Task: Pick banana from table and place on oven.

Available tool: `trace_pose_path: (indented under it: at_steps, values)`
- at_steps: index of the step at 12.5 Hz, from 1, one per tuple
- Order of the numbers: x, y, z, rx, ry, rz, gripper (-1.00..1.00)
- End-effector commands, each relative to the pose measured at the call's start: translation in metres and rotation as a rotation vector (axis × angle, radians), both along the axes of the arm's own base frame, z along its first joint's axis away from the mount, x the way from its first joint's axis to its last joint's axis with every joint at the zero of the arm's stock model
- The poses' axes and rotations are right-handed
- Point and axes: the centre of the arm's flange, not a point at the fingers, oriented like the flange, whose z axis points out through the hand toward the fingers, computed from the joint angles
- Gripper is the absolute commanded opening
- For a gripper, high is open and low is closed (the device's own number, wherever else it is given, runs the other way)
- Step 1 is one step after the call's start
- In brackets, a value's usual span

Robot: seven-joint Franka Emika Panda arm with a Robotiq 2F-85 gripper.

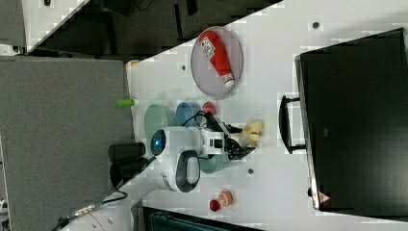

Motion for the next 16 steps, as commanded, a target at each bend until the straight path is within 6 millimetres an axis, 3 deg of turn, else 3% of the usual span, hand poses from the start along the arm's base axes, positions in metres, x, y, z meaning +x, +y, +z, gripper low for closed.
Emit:
trace_pose_path:
  at_steps: [1, 3, 4, 6, 8, 11, 16]
  values:
    - [0.015, -0.006, 0.021, -0.005, -0.058, -0.009, -0.07]
    - [0.015, -0.006, 0.021, -0.005, -0.057, -0.008, -0.51]
    - [0.015, -0.006, 0.021, -0.005, -0.056, -0.008, -0.62]
    - [0.015, -0.006, 0.023, -0.005, -0.06, -0.008, -0.62]
    - [0.022, -0.006, 0.047, -0.006, -0.1, -0.009, -0.62]
    - [0.032, -0.005, 0.129, -0.005, -0.139, -0.008, -0.62]
    - [0.03, -0.005, 0.326, -0.004, -0.096, -0.008, -0.62]
